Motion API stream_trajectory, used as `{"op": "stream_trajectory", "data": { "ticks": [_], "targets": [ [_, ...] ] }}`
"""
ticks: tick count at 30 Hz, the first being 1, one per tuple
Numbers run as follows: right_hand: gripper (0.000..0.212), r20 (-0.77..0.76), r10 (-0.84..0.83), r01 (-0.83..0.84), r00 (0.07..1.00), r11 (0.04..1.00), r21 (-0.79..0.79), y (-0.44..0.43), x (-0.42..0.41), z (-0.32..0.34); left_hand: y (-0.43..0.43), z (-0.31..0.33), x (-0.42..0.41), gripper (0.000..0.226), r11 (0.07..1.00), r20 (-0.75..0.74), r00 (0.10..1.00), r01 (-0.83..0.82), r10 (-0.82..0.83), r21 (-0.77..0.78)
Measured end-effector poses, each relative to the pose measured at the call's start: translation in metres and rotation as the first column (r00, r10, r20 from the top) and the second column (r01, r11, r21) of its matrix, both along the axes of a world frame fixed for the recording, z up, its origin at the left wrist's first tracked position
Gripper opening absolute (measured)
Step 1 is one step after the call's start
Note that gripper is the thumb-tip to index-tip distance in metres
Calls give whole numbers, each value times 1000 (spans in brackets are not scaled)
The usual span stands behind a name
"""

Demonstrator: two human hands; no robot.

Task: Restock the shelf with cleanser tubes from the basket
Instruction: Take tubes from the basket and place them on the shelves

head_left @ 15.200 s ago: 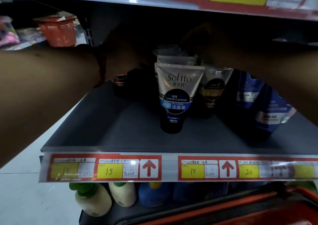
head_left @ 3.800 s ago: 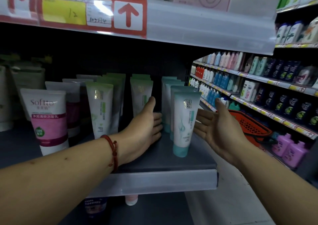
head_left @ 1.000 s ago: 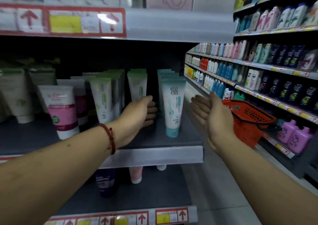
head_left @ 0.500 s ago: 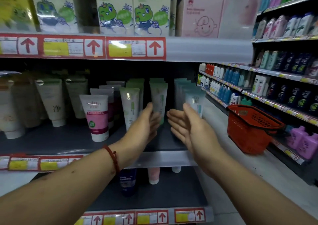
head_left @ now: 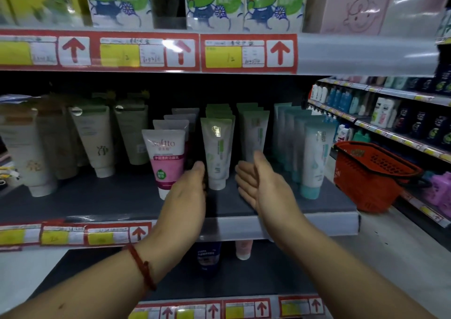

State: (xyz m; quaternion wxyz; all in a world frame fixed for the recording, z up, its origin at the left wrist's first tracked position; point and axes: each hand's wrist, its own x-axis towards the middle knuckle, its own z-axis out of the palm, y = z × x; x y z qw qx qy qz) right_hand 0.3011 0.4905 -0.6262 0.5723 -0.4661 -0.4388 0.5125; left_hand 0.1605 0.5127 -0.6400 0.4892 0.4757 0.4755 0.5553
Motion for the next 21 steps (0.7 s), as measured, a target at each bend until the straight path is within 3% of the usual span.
{"op": "stream_trajectory", "data": {
  "ticks": [4,6,10,13,21],
  "targets": [
    [68,5,4,-4,1000,1000,-24,10,-6,-1,16,-2,3,48,996,-22,995,94,-94,-2],
    [66,40,19,-19,999,1000,-15,16,-8,-3,21,0,3,43,989,-31,989,146,-147,-30],
    [42,111,-6,9,994,999,-32,26,-12,-7,26,2,1,56,980,-34,980,193,-195,-51],
    [55,141,-16,20,990,999,-25,31,-10,-11,27,-1,-1,60,973,-44,972,227,-229,-49],
    [50,114,-82,84,990,996,-11,40,-8,-16,35,-5,-2,53,986,-1,986,165,-165,-37]
  ]
}}
